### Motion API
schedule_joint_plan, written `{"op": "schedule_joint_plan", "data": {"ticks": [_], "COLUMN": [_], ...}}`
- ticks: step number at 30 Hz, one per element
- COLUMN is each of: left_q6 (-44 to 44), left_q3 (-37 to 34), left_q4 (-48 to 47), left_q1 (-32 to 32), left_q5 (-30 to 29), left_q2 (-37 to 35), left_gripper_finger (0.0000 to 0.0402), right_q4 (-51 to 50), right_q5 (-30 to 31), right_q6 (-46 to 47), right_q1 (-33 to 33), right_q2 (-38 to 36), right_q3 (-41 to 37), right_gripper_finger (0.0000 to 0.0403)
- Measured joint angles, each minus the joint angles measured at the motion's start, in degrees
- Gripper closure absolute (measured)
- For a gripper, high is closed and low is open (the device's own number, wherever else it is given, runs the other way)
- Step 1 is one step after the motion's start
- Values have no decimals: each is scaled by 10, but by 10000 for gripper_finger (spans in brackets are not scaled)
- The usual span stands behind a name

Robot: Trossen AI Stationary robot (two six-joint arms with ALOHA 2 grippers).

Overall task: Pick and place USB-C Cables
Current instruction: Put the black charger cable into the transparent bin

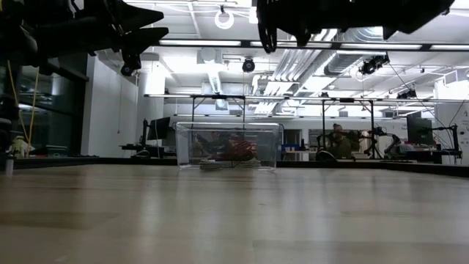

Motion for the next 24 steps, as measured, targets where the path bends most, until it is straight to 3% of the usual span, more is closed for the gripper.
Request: {"op": "schedule_joint_plan", "data": {"ticks": [5, 24], "left_q6": [2, 2], "left_q3": [0, 0], "left_q4": [0, 0], "left_q1": [0, 0], "left_q5": [0, 0], "left_q2": [0, 0], "left_gripper_finger": [236, 236], "right_q4": [64, 67], "right_q5": [-13, -18], "right_q6": [24, 26], "right_q1": [-17, -21], "right_q2": [0, 0], "right_q3": [-32, -33], "right_gripper_finger": [348, 348]}}
